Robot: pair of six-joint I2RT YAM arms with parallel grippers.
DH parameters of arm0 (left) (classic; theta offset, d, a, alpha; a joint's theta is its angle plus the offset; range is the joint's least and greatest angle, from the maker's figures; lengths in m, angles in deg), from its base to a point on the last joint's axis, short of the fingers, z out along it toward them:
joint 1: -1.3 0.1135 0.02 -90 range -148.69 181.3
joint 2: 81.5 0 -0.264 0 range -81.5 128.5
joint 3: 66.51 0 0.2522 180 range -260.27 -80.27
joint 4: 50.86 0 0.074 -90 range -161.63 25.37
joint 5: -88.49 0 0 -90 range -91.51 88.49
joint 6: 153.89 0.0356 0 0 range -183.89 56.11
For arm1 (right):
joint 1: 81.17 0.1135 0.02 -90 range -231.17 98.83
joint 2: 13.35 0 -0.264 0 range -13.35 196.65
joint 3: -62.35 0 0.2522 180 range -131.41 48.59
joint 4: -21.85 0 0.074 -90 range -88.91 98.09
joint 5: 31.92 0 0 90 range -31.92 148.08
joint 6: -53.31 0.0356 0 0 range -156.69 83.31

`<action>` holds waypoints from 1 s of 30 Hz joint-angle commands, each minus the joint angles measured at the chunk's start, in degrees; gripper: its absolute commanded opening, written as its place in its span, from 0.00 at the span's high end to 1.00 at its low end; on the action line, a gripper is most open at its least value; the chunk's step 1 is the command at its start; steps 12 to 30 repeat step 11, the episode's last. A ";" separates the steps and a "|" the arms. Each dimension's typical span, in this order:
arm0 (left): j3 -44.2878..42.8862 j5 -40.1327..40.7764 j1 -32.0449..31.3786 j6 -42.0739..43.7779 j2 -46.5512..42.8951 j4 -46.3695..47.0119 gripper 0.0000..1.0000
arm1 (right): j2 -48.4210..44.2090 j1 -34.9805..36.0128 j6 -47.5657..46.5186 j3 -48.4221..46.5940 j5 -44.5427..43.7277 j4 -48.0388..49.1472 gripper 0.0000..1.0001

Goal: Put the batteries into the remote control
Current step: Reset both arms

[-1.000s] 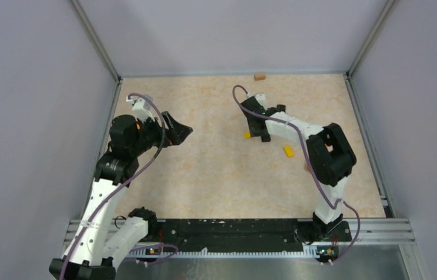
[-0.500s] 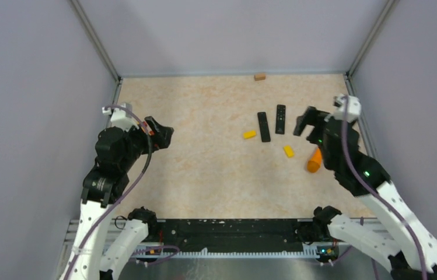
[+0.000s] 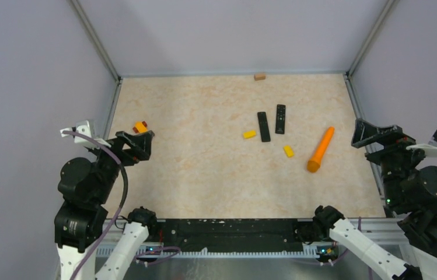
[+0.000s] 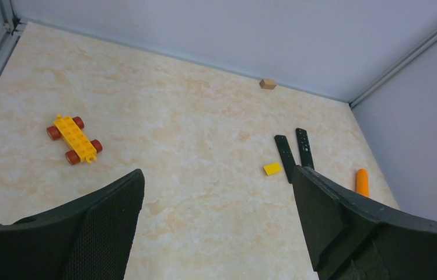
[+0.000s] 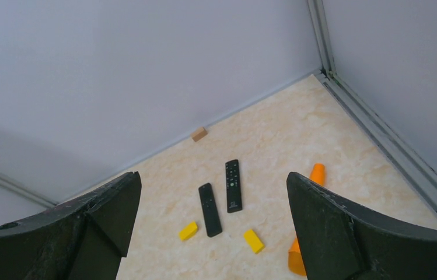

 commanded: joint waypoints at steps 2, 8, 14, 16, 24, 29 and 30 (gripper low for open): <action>-2.97 1.63 -0.13 0.39 -1.63 -1.92 0.01 | 0.41 -0.29 1.63 -3.51 3.70 -1.14 0.04; -3.84 1.52 -0.14 1.11 -1.87 -2.15 0.01 | 0.40 -0.28 2.27 -2.26 3.59 -0.53 0.03; -3.76 1.80 -0.06 1.22 -2.25 -1.93 0.01 | 0.41 -0.29 2.46 -1.53 3.57 -0.07 0.03; -3.76 1.80 -0.06 1.22 -2.25 -1.93 0.01 | 0.41 -0.29 2.46 -1.53 3.57 -0.07 0.03; -3.76 1.80 -0.06 1.22 -2.25 -1.93 0.01 | 0.41 -0.29 2.46 -1.53 3.57 -0.07 0.03; -3.76 1.80 -0.06 1.22 -2.25 -1.93 0.01 | 0.41 -0.29 2.46 -1.53 3.57 -0.07 0.03; -3.76 1.80 -0.06 1.22 -2.25 -1.93 0.01 | 0.41 -0.29 2.46 -1.53 3.57 -0.07 0.03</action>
